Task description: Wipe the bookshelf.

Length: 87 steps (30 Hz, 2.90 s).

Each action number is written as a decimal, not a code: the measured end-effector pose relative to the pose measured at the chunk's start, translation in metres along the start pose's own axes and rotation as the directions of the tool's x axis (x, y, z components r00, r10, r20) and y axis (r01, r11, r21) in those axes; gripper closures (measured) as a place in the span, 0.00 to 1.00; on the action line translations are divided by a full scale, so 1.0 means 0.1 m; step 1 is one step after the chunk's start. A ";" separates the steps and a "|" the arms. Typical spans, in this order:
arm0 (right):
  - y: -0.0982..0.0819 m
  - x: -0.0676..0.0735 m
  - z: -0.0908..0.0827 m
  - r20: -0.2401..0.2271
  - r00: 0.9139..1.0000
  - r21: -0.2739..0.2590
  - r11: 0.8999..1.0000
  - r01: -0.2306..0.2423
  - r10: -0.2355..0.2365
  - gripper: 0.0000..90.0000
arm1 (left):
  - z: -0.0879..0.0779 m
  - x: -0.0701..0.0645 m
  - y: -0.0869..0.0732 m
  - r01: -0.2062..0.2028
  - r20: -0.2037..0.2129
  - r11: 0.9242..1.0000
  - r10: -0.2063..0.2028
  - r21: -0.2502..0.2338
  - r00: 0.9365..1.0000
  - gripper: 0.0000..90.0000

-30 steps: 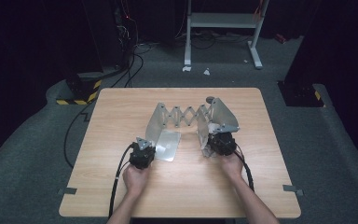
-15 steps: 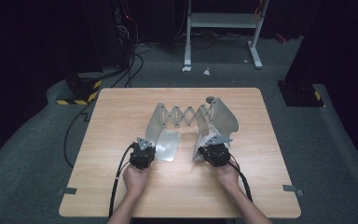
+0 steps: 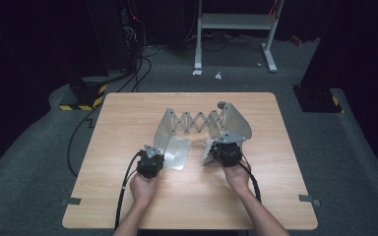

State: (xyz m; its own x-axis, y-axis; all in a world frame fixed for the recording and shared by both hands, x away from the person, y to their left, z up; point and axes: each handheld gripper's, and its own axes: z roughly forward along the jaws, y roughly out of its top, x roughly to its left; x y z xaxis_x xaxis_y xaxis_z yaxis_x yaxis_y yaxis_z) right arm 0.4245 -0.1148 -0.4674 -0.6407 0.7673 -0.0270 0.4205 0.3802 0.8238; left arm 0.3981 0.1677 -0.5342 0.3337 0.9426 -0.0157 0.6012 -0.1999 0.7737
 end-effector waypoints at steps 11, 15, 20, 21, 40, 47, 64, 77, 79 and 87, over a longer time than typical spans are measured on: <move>0.20 -0.08 -0.15 0.046 0.999 -0.047 0.999 0.000 0.002 0.95 | 0.00 0.00 0.00 -0.001 -0.001 1.000 0.001 0.000 1.000 0.95; 0.31 -0.08 -0.20 0.063 0.998 -0.073 0.997 0.006 -0.001 0.95 | 0.00 0.00 0.00 -0.001 -0.001 1.000 0.001 0.000 1.000 0.95; 0.43 -0.06 -0.21 0.091 0.996 -0.087 0.996 0.014 -0.006 0.95 | 0.00 0.00 0.00 -0.001 -0.001 1.000 0.001 0.000 1.000 0.95; 0.43 -0.06 -0.21 0.091 0.996 -0.087 0.996 0.014 -0.006 0.95 | 0.00 0.00 0.00 -0.001 -0.001 1.000 0.001 0.000 1.000 0.95; 0.12 -0.03 0.16 0.109 0.994 0.009 1.000 0.015 -0.016 0.95 | 0.00 0.00 0.00 -0.001 -0.002 1.000 0.001 0.000 1.000 0.95; 0.02 -0.05 0.26 0.097 0.995 0.042 0.999 -0.002 -0.002 0.95 | 0.00 0.00 0.00 0.000 0.000 1.000 0.000 0.000 1.000 0.95; 0.03 -0.10 0.29 0.107 0.994 0.048 0.999 -0.017 0.012 0.95 | 0.00 0.00 0.00 0.001 0.001 1.000 -0.001 0.000 1.000 0.95; 0.34 -0.08 0.11 0.130 0.991 -0.037 0.999 -0.003 0.008 0.95 | 0.00 0.00 0.00 0.001 -0.001 1.000 -0.001 0.000 1.000 0.96; 0.36 -0.08 0.12 0.133 0.991 -0.036 0.999 0.000 0.005 0.95 | 0.00 0.00 0.00 0.001 -0.001 1.000 -0.001 0.000 1.000 0.96; 0.35 -0.09 0.16 0.144 0.990 -0.021 1.000 0.008 -0.005 0.95 | 0.00 0.00 0.00 0.000 0.000 1.000 0.000 0.000 1.000 0.96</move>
State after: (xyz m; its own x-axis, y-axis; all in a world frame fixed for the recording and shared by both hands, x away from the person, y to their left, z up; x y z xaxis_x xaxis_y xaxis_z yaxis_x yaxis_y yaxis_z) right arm 0.4557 -0.1000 -0.4474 -0.5436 0.8318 -0.1121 0.4022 0.3754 0.8350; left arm 0.3980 0.1681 -0.5341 0.3338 0.9425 -0.0160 0.6014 -0.1998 0.7735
